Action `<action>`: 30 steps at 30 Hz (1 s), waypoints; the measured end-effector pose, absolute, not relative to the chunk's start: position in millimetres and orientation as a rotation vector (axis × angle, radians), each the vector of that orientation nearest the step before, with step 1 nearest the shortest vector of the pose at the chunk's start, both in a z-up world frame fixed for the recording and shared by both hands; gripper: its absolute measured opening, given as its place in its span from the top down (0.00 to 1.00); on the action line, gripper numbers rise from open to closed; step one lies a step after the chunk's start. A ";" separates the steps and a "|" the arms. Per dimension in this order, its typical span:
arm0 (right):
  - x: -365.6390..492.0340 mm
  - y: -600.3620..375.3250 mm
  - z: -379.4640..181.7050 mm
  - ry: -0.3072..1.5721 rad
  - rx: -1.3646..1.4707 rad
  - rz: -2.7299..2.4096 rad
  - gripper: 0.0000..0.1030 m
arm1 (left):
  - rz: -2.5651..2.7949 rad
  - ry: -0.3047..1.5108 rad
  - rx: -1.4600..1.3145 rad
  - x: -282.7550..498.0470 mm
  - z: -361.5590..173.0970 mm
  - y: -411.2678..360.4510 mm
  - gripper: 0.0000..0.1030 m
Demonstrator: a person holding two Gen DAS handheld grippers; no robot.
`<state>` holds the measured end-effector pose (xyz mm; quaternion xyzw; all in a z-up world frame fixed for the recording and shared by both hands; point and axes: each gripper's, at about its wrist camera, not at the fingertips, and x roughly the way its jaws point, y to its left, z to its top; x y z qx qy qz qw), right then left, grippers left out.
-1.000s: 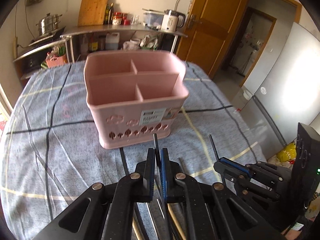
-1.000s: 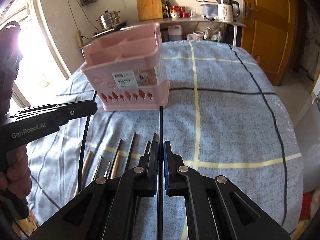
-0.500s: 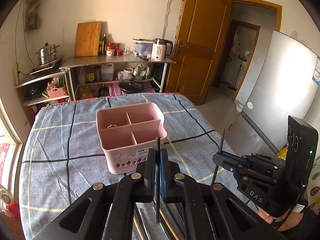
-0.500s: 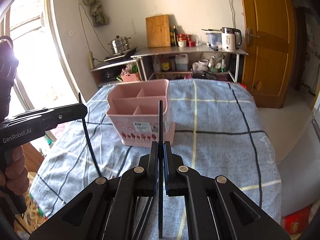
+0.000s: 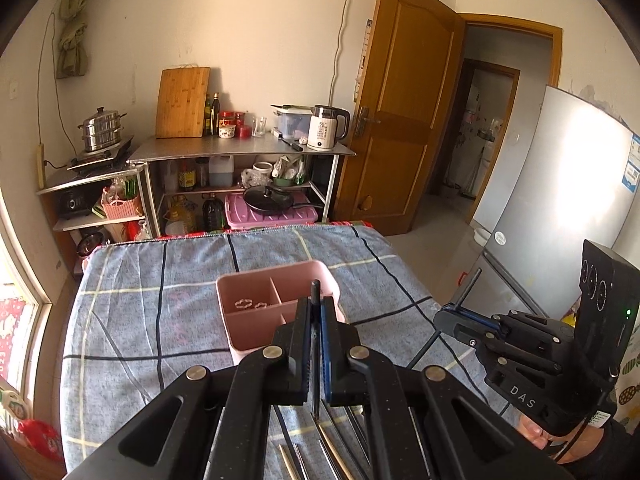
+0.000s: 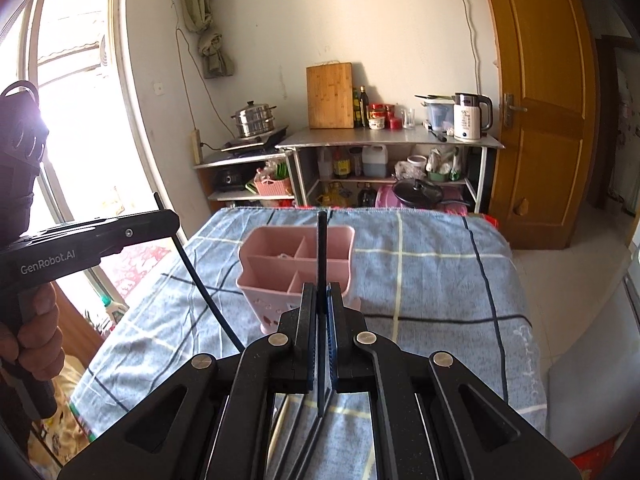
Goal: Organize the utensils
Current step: 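Lift the held black chopsticks with both tools and carry them over the pink basket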
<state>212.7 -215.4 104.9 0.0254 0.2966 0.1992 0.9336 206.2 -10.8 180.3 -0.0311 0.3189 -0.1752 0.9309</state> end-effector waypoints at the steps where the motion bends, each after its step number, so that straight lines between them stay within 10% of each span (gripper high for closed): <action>1: 214.9 -214.6 108.4 0.600 0.053 0.410 0.96 | -0.358 0.651 -0.067 209.4 184.6 -9.2 0.96; 14: 262.7 -183.1 166.5 0.486 0.089 0.465 0.96 | -0.298 0.557 -0.115 257.7 247.6 21.5 0.96; 30: 319.3 -156.0 102.5 0.617 0.112 0.466 0.96 | -0.261 0.696 -0.163 309.6 165.1 39.7 0.96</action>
